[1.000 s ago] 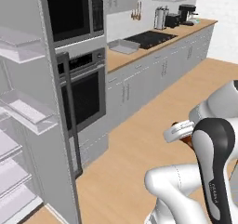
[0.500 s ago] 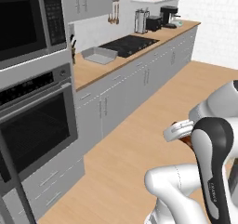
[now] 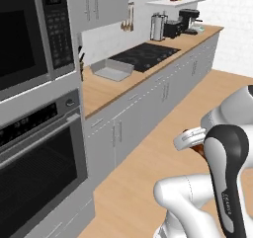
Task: Place one onion and one chicken drumstick in each tupperware on the nearby counter, to pack two identical lunches.
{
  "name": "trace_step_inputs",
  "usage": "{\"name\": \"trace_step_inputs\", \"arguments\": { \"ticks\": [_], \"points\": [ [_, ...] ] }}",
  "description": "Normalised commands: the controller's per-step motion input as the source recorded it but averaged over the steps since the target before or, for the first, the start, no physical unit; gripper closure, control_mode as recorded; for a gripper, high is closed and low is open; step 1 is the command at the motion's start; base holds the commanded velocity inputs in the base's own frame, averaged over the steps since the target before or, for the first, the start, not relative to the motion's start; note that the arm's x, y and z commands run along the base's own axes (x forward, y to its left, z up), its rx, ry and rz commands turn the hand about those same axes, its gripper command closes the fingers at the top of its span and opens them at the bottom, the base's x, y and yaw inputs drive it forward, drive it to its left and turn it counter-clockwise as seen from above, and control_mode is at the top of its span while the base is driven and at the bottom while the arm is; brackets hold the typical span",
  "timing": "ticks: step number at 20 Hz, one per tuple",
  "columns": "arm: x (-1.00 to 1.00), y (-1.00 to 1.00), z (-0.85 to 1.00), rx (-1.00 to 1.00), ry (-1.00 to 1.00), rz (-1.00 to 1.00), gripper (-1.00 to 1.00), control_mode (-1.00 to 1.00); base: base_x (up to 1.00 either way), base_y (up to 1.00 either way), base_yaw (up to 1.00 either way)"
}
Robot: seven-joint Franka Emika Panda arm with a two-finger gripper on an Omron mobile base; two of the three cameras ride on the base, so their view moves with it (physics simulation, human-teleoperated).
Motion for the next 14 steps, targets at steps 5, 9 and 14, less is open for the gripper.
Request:
{"name": "trace_step_inputs", "arguments": {
  "ticks": [5, 9, 14],
  "points": [
    [0.00, 0.00, 0.00, 0.00, 0.00, 0.00, 1.00, 1.00, 1.00, 0.03, -0.01],
    [0.00, 0.00, 0.00, 0.00, 0.00, 0.00, 1.00, 1.00, 1.00, 0.00, 0.00],
    [0.00, 0.00, 0.00, 0.00, 0.00, 0.00, 1.00, 1.00, 1.00, -0.28, 0.12]
  ]
}}
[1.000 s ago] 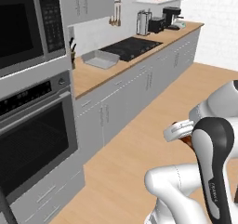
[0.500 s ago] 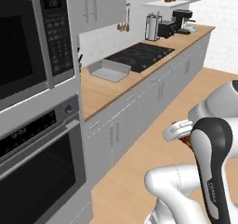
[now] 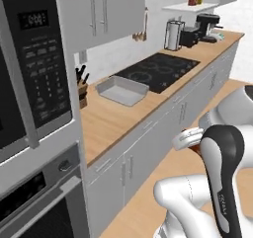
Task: Place one onion and one chicken drumstick in each tupperware on the nearby counter, to pack two identical lunches.
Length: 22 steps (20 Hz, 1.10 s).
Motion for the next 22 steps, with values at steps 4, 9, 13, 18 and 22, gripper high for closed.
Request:
{"name": "trace_step_inputs", "arguments": {
  "ticks": [4, 9, 13, 18, 22],
  "points": [
    [0.00, 0.00, 0.00, 0.00, 0.00, 0.00, 1.00, 1.00, 1.00, -0.82, 0.48],
    [0.00, 0.00, 0.00, 0.00, 0.00, 0.00, 1.00, 1.00, 0.92, -0.89, 0.48],
    [0.00, 0.00, 0.00, 0.00, 0.00, 0.00, 1.00, 1.00, 0.93, -0.83, 0.46],
    [0.00, 0.00, 0.00, 0.00, 0.00, 0.00, 1.00, 1.00, 0.99, -0.59, 0.39],
    [0.00, 0.00, 0.00, 0.00, 0.00, 0.00, 1.00, 1.00, 0.68, -0.19, 0.24]
  ]
}}
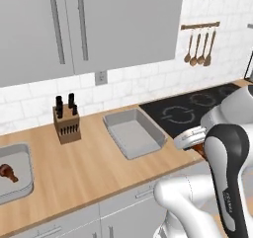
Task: Place one onion and one chicken drumstick in each tupperware on the nearby counter, to pack two identical lunches.
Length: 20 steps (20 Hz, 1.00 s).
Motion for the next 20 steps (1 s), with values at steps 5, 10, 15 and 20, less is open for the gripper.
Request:
{"name": "trace_step_inputs", "arguments": {
  "ticks": [5, 10, 15, 20],
  "points": [
    [0.00, 0.00, 0.00, 0.00, 0.00, 0.00, 1.00, 1.00, 0.42, 0.03, 0.04],
    [0.25, 0.04, 0.00, 0.00, 0.03, 0.00, 1.00, -1.00, 0.01, 0.00, 0.00],
    [1.00, 0.27, -0.17, -0.01, 0.17, 0.00, 1.00, -1.00, 0.00, 0.00, 0.00],
    [1.00, 0.04, -0.76, -0.06, 0.07, 0.00, 1.00, -1.00, 0.00, 0.00, 0.00]
  ]
}}
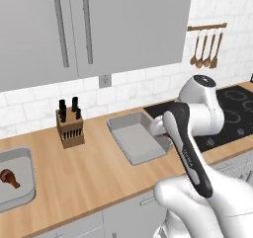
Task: Place one onion and one chicken drumstick in each tupperware on the nearby counter, to pack two identical lunches.
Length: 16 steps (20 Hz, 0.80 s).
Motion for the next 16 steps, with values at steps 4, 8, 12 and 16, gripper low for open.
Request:
{"name": "trace_step_inputs", "arguments": {
  "ticks": [4, 8, 12, 16],
  "points": [
    [1.00, 0.04, -0.61, -0.14, 0.07, 0.00, 1.00, -1.00, 0.00, 0.00, 0.00],
    [1.00, 0.11, -0.24, -0.12, 0.05, -0.01, 1.00, -1.00, 0.00, 0.00, 0.00],
    [1.00, 0.14, -0.07, -0.07, 0.03, -0.04, 1.00, -1.00, 0.00, 0.00, 0.00],
    [0.68, 0.02, -0.04, 0.00, 0.00, -0.01, 1.00, -1.00, 0.00, 0.00, 0.00]
  ]
}}
